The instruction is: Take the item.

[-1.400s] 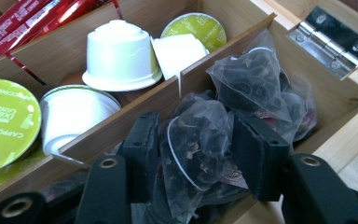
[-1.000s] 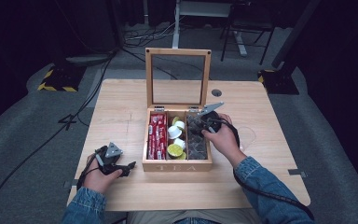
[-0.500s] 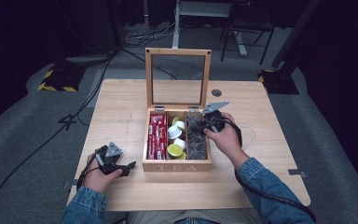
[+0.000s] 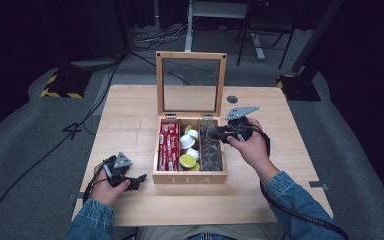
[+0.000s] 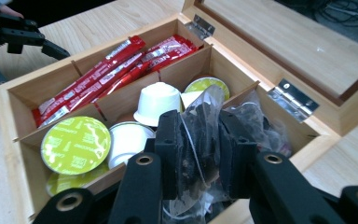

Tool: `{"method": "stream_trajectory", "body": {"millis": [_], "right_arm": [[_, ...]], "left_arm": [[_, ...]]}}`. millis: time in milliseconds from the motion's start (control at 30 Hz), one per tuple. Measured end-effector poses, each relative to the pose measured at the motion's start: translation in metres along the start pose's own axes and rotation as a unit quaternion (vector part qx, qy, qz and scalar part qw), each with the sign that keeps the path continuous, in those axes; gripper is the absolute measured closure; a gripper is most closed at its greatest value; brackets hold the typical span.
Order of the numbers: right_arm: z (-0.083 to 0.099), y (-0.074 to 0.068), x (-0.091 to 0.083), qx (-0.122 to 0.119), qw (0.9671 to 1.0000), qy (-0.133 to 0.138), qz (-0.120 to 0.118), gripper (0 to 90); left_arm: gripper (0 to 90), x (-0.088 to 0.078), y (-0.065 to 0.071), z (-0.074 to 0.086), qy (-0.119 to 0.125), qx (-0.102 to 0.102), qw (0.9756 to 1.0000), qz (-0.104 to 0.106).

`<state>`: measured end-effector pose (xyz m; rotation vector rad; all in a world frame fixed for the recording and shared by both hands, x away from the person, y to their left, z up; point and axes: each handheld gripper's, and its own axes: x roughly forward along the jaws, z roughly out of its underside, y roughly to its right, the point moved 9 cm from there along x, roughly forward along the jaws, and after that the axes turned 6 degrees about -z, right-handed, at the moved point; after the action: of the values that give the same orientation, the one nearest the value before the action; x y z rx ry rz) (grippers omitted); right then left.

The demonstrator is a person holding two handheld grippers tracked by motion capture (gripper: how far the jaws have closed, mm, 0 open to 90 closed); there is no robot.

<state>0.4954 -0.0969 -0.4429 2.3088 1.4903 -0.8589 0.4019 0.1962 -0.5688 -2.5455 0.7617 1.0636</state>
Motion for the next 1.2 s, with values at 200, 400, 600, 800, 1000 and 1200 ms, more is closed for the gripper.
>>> {"method": "stream_trajectory", "body": {"millis": [200, 400, 600, 800, 1000, 1200], "right_arm": [[0.000, -0.004, -0.022, -0.002, 1.0000, 0.007, 0.003, 72.0], [0.002, -0.004, -0.043, -0.001, 0.9998, 0.016, 0.012, 72.0], [0.006, -0.004, -0.060, 0.004, 0.9996, 0.021, 0.019, 72.0], [0.011, -0.003, -0.077, 0.007, 0.9993, 0.024, 0.028, 71.8], [0.020, 0.003, -0.091, 0.014, 0.9988, 0.024, 0.041, 71.8], [0.033, 0.013, -0.104, 0.028, 0.9979, 0.014, 0.058, 71.6]], "left_arm": [[15.3, 0.002, -0.002, -0.002, 0.000, -0.003, 1.0000, -0.004], [15.3, 0.004, -0.005, -0.004, 0.000, -0.006, 1.0000, -0.008], [15.3, 0.005, -0.006, -0.005, -0.001, -0.005, 1.0000, -0.008], [15.3, 0.005, -0.007, -0.005, -0.001, -0.005, 1.0000, -0.007], [15.3, 0.005, -0.007, -0.005, -0.001, -0.004, 1.0000, -0.008], [15.3, 0.005, -0.007, -0.005, -0.001, -0.005, 1.0000, -0.008]]}}
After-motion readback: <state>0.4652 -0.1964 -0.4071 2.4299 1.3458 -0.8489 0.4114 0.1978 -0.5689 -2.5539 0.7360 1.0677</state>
